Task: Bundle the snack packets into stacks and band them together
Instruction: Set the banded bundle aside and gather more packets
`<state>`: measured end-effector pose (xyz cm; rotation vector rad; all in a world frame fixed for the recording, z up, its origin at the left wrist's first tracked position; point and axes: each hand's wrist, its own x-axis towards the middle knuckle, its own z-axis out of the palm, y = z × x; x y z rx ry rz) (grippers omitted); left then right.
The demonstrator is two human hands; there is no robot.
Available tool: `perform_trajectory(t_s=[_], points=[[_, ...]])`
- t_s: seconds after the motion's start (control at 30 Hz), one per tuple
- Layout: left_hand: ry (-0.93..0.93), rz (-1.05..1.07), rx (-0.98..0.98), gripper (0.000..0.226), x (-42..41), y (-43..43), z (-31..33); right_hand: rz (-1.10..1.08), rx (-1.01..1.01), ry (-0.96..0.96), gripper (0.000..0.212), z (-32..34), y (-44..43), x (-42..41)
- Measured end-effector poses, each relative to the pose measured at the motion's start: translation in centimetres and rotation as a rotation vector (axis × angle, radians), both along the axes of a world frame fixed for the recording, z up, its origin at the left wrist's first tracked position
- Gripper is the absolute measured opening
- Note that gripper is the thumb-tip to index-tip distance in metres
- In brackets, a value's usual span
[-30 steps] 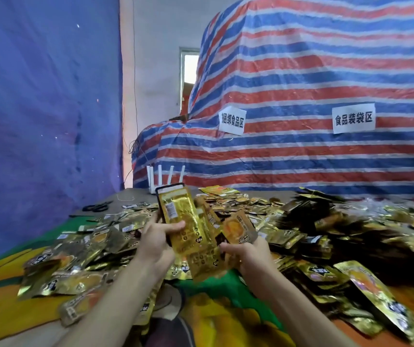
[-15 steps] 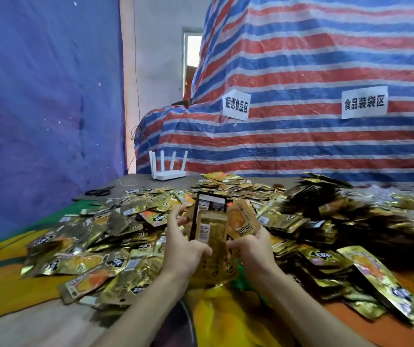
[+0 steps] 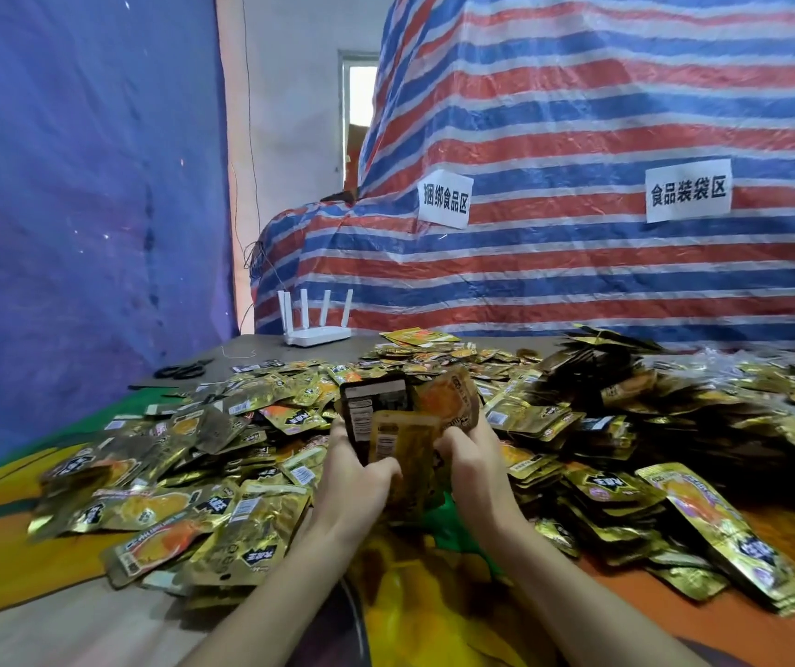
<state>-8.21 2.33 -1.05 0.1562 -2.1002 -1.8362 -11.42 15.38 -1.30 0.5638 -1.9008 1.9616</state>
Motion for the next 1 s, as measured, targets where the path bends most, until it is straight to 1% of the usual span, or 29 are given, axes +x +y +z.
perform_trajectory(t_s=[0.03, 0.07, 0.13, 0.17, 0.2, 0.27, 0.37, 0.4, 0.43, 0.47, 0.5, 0.53, 0.57, 0.63, 0.67, 0.7, 0.77, 0.8, 0.87, 0.93, 1.0], points=[[0.014, -0.023, -0.069, 0.071, 0.3, 0.1, 0.1, 0.017, -0.033, 0.003, 0.019, 0.0, -0.3, 0.0], [0.026, -0.061, -0.113, 0.084, 0.5, 0.2, 0.1, 0.029, -0.049, 0.0, 0.029, 0.0, -0.5, 0.1], [0.07, -0.134, -0.146, 0.086, 0.9, 0.5, -0.1, 0.023, -0.054, -0.022, 0.058, 0.0, -1.0, 0.3], [0.079, -0.163, -0.143, 0.09, 0.9, 0.6, -0.2, 0.006, -0.054, -0.034, 0.067, 0.0, -1.1, 0.3], [0.085, -0.178, -0.136, 0.097, 0.7, 0.6, -0.5, -0.018, -0.045, -0.04, 0.072, 0.1, -1.1, 0.3], [0.076, -0.155, -0.136, 0.108, 0.4, 0.5, -0.7, -0.057, -0.01, -0.047, 0.074, 0.2, -1.0, 0.2], [0.053, -0.098, -0.118, 0.113, 0.4, 0.5, -0.7, -0.082, -0.035, -0.029, 0.069, 0.4, -1.1, 0.2], [0.039, -0.09, -0.116, 0.109, 0.5, 0.5, -0.7, -0.084, -0.047, -0.019, 0.066, 0.4, -1.2, 0.3], [0.018, -0.092, -0.117, 0.099, 0.5, 0.6, -0.6, -0.081, -0.049, -0.011, 0.066, 0.4, -1.3, 0.3], [-0.012, -0.086, -0.149, 0.078, 0.5, 0.7, -0.6, -0.075, -0.041, -0.003, 0.066, 0.4, -1.4, 0.4], [-0.061, -0.071, -0.221, 0.053, 0.5, 0.7, -0.5, -0.073, -0.031, 0.008, 0.066, 0.3, -1.6, 0.4], [-0.119, -0.053, -0.309, 0.035, 0.7, 0.8, -0.4, -0.07, -0.032, 0.022, 0.063, 0.3, -1.7, 0.4], [-0.146, -0.047, -0.395, 0.031, 0.7, 0.7, -0.4, -0.065, -0.046, 0.03, 0.06, 0.2, -1.7, 0.3], [-0.135, -0.066, -0.507, 0.06, 0.6, 0.7, -0.8, -0.046, -0.095, 0.019, 0.056, 0.2, -1.8, 0.2], [-0.11, -0.076, -0.517, 0.07, 0.6, 0.7, -0.9, -0.037, -0.119, 0.0, 0.059, 0.2, -1.9, 0.1], [-0.083, -0.095, -0.5, 0.07, 0.5, 0.7, -1.0, -0.027, -0.139, -0.03, 0.066, 0.1, -2.0, 0.1], [-0.036, -0.131, -0.394, 0.054, 0.1, 1.0, -1.5, -0.007, -0.175, -0.117, 0.079, 0.2, -2.1, 0.1], [-0.001, -0.137, -0.355, 0.046, -0.2, 1.2, -1.6, -0.009, -0.193, -0.155, 0.081, 0.3, -2.2, 0.1], [0.063, -0.147, -0.306, 0.038, -0.4, 1.5, -1.7, -0.031, -0.226, -0.202, 0.074, 0.5, -2.1, 0.0], [0.119, -0.185, -0.271, 0.037, -0.3, 1.6, -1.7, -0.037, -0.242, -0.206, 0.063, 0.9, -1.8, -0.2], [0.142, -0.215, -0.257, 0.037, -0.4, 1.6, -1.8, -0.025, -0.259, -0.186, 0.058, 1.0, -1.5, -0.5]])
